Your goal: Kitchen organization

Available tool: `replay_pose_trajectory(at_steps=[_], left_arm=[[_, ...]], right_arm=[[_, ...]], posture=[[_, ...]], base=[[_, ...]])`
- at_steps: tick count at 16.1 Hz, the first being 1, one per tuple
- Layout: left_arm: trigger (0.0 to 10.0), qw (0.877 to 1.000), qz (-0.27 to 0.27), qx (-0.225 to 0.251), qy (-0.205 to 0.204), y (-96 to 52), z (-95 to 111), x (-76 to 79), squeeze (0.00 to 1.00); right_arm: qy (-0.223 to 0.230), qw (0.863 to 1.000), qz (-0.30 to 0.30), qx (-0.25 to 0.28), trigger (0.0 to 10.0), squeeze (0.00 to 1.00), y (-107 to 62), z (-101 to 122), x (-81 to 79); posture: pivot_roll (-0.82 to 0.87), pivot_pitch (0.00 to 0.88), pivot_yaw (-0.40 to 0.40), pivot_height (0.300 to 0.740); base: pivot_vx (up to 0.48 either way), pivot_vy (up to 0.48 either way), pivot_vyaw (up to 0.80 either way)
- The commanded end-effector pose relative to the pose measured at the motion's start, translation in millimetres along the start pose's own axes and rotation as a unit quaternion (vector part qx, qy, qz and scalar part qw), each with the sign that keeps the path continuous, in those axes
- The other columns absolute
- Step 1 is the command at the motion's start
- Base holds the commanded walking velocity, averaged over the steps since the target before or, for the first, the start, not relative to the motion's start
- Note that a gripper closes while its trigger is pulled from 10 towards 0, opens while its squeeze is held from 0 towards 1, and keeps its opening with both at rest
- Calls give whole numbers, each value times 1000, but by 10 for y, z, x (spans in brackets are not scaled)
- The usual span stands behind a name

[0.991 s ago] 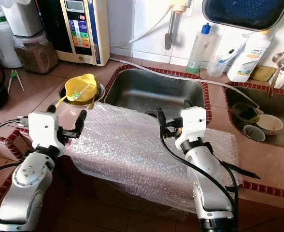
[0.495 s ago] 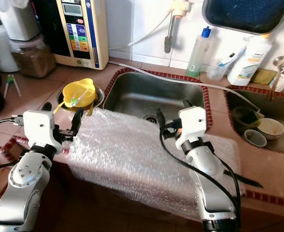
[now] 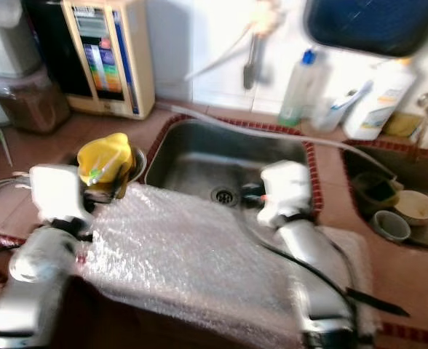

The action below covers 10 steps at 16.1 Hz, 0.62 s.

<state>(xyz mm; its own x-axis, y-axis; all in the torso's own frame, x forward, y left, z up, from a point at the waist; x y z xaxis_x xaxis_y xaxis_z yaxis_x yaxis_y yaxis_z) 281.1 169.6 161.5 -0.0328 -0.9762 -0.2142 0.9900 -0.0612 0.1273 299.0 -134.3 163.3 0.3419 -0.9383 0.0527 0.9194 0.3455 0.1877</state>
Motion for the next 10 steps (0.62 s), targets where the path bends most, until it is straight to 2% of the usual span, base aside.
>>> replay_pose_trajectory(at_steps=[1, 5, 7, 9, 10], left_arm=[[10000, 1000, -11, 10, -12, 16, 56, 88, 0], [10000, 999, -17, 29, 30, -16, 94, 133, 0], [10000, 999, -20, -2, 31, -61, -70, 118, 0], [10000, 999, -14, -18, 23, -51, -159, 97, 0], [10000, 999, -13, -20, 24, -32, -181, 94, 0]], right_arm=[[-15, 1000, -18, 3, 10000, 0, -44, 30, 114], [-18, 1000, -11, 1, 10000, 0, -46, 15, 95], [21, 998, 52, -22, 10000, 0, -43, -24, -78], [26, 995, 97, -26, 10000, 0, -75, -32, -178], [29, 994, 100, -29, 10000, 0, -80, -43, -183]], posture=[[15, 35, -40, 740], [21, 31, -42, 740], [18, 31, -42, 740], [19, 30, -46, 740], [17, 30, -47, 740]], base=[[0, 0, 0], [0, 0, 0], [0, 0, 0], [0, 0, 0], [0, 0, 0]])
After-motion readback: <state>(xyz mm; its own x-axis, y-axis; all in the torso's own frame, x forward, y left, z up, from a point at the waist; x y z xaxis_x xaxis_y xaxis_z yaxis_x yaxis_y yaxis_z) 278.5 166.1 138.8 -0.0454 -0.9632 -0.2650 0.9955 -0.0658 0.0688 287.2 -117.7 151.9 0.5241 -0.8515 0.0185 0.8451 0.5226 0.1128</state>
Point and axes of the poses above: a point about 5 cm out from each wrist's last joint towards the gripper, its own y axis pointing out of the wrist towards the gripper, its own z axis along the axis of the wrist's last joint, x = y × z, the point moved 1 cm from there along y, pointing out of the wrist towards the gripper, and after that the axes turned 7 degrees about y, right-handed, at the moved point
